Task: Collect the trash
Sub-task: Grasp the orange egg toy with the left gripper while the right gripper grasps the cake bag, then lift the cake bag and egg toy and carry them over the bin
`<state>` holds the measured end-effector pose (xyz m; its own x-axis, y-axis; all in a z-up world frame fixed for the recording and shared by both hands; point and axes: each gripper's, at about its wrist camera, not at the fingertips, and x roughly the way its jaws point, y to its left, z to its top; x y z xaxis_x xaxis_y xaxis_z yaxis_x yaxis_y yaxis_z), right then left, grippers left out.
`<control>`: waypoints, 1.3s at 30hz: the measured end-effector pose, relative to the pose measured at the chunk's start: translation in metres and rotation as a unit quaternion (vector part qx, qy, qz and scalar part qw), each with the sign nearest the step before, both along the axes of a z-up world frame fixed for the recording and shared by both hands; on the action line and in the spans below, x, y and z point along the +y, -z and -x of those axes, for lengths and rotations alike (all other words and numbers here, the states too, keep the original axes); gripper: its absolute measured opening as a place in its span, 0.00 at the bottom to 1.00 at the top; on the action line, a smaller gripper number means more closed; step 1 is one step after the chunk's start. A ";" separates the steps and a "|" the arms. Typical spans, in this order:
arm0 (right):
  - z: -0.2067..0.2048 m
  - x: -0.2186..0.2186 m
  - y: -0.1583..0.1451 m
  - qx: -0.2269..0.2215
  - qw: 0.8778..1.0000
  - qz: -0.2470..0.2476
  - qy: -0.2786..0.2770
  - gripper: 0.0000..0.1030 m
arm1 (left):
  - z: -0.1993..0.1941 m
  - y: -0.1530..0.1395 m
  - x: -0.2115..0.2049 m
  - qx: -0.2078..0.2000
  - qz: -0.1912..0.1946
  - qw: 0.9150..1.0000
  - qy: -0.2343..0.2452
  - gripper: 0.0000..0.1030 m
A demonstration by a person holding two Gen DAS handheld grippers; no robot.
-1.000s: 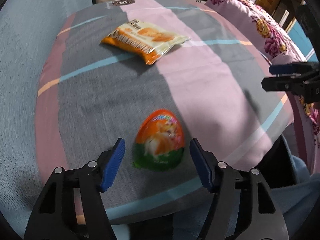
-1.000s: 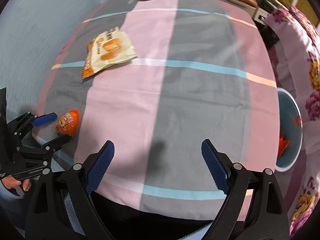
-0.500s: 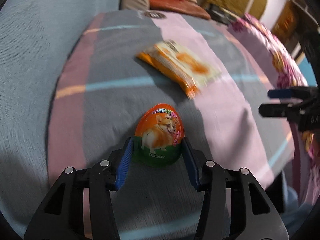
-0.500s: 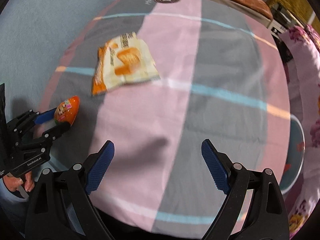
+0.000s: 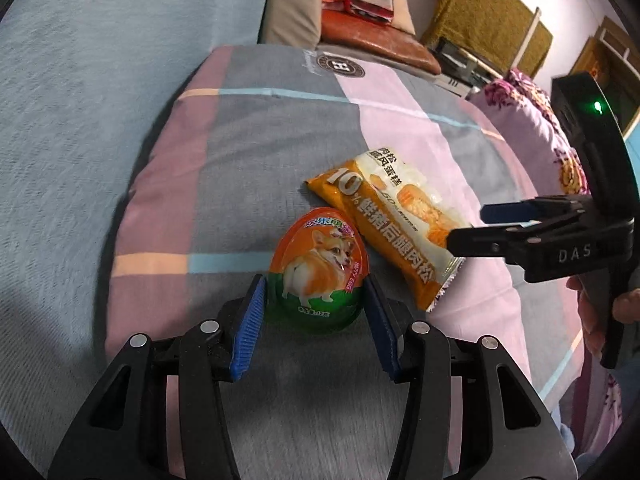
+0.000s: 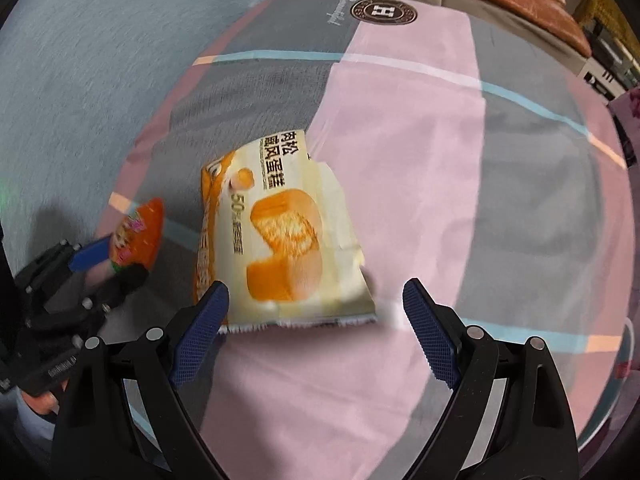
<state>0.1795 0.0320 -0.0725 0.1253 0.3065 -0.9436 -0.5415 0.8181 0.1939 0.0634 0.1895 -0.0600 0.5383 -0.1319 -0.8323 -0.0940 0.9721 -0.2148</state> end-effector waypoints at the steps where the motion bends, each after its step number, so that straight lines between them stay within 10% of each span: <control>1: -0.002 0.002 0.002 0.002 1.000 -0.002 -0.002 0.82 | -0.002 0.002 -0.001 0.003 0.001 1.000 0.002 0.49; 11: -0.007 0.005 0.014 0.039 0.998 -0.052 0.003 0.82 | -0.010 0.015 -0.008 0.015 0.000 1.000 0.015 0.49; 18: -0.002 0.012 0.012 0.034 0.998 -0.057 -0.005 0.63 | -0.008 0.016 -0.008 0.010 -0.001 1.000 0.014 0.49; 25: -0.005 -0.005 0.005 0.006 0.998 -0.054 0.018 0.10 | -0.006 0.015 -0.006 0.009 0.004 1.000 0.008 0.49; 39: -0.003 -0.037 -0.029 -0.041 0.997 -0.054 0.035 0.08 | -0.011 0.010 -0.023 0.007 0.015 1.000 0.015 0.49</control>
<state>0.1820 -0.0051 -0.0433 0.2256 0.3939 -0.8911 -0.5015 0.8311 0.2404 0.0748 0.1669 -0.0703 0.5229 -0.1731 -0.8346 -0.0683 0.9675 -0.2435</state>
